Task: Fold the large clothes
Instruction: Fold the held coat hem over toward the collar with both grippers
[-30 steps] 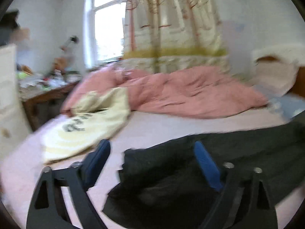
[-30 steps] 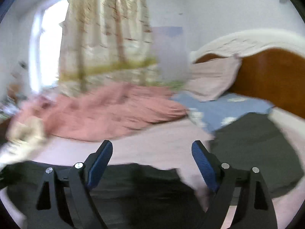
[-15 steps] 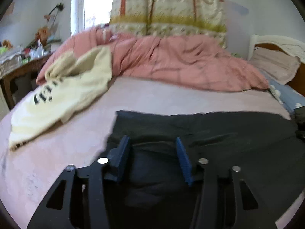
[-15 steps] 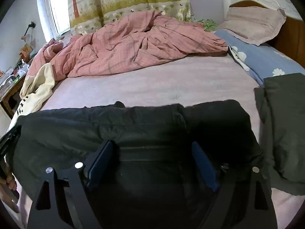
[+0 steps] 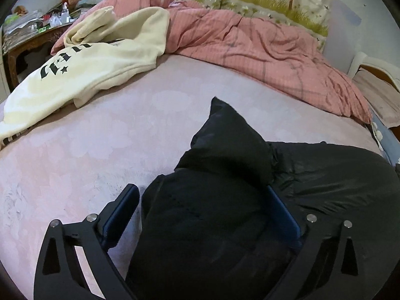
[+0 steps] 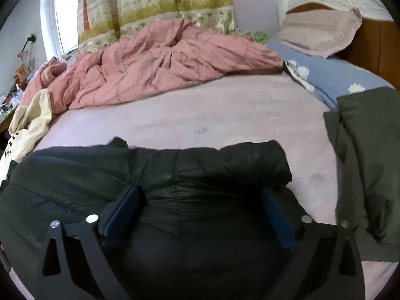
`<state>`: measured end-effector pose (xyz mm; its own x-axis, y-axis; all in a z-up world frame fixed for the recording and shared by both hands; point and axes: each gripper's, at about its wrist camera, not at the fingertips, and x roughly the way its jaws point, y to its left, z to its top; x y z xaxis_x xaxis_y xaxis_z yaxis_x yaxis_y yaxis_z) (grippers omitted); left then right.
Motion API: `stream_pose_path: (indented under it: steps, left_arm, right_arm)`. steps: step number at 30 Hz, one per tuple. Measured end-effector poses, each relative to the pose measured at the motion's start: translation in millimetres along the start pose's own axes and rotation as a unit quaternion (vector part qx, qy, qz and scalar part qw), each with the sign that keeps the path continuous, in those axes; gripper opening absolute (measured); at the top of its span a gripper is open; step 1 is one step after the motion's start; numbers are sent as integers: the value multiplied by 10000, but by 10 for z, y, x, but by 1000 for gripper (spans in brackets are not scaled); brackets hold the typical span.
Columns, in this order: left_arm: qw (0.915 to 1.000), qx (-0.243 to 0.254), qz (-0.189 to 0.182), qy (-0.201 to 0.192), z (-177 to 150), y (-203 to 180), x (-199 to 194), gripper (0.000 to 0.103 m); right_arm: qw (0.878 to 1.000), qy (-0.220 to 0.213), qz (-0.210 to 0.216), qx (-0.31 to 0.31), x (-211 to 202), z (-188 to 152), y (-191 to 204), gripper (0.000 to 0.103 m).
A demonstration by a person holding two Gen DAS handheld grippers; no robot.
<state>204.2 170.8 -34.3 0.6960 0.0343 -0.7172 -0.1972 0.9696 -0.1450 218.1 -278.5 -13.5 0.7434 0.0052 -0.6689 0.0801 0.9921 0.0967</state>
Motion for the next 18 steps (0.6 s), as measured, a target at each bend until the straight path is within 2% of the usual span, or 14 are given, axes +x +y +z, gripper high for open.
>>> stream_pose_path:
  steps: [4, 5, 6, 7, 8, 9, 10, 12, 14, 15, 17, 18]
  left_arm:
    - [9998, 76, 167, -12, -4, -35, -21, 102]
    - [9995, 116, 272, -80, -2, -54, -84, 98]
    - [9987, 238, 387, -244, 1, -106, -207, 87]
    - [9965, 489, 421, -535, 2, -198, -383, 82]
    - [9929, 734, 416, -837, 6, -291, -557, 80]
    - [9855, 986, 380, -1328, -14, -416, -831, 80]
    - [9795, 1081, 270, -1680, -36, -512, -1052, 80]
    - [9749, 1106, -199, -1923, -67, -682, -1375, 77]
    - [9744, 1107, -642, -1848, -126, -884, -1607, 53]
    - [9714, 1175, -934, -1841, -218, -1018, -1739, 50]
    - [9639, 1327, -1156, -2000, -444, -1248, -1929, 47]
    - [9616, 1384, -1202, -2044, -534, -1341, -1982, 41]
  right_arm:
    - [10000, 78, 23, -9, 30, -16, -2, 102]
    - [9998, 174, 39, -15, 33, -4, -8, 102]
    - [9991, 400, -53, -109, -4, 25, -6, 102]
    - [9984, 466, -222, -221, -91, 63, 7, 102]
    - [9983, 379, -307, -321, -193, 90, 22, 102]
    - [9984, 151, -358, -422, -346, 120, 35, 102]
    - [9981, -144, -355, -477, -529, 158, 44, 102]
    - [9980, -483, -198, -363, -812, 244, 39, 102]
    - [9984, -530, 196, -81, -1010, 348, 12, 102]
    - [9981, -468, 381, 96, -1103, 392, -7, 102]
    - [9979, -361, 498, 213, -1262, 425, -17, 102]
    - [9976, -409, 528, 205, -1355, 430, -12, 102]
